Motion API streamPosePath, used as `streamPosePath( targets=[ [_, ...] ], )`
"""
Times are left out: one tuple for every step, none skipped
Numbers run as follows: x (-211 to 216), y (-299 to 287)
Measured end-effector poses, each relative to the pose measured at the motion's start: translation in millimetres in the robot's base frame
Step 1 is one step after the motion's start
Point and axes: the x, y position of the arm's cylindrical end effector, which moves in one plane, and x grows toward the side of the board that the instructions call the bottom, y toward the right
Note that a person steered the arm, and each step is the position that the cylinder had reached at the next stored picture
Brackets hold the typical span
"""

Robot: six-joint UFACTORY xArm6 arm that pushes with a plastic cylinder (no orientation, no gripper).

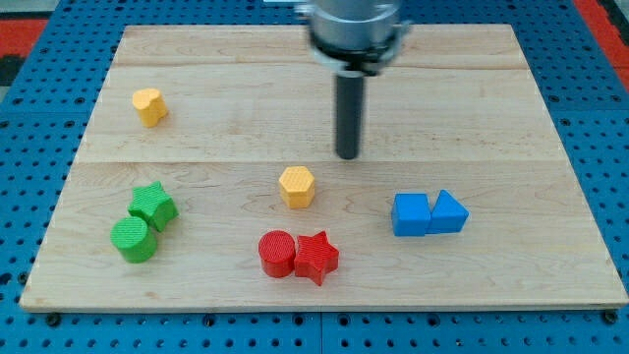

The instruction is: Move the yellow hexagon to the bottom right of the yellow heart

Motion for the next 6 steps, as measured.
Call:
streamPosePath(
  targets=[
    [58, -17],
    [56, -57],
    [13, -114],
    [21, -113],
    [10, -147],
    [-59, -205]
  ],
)
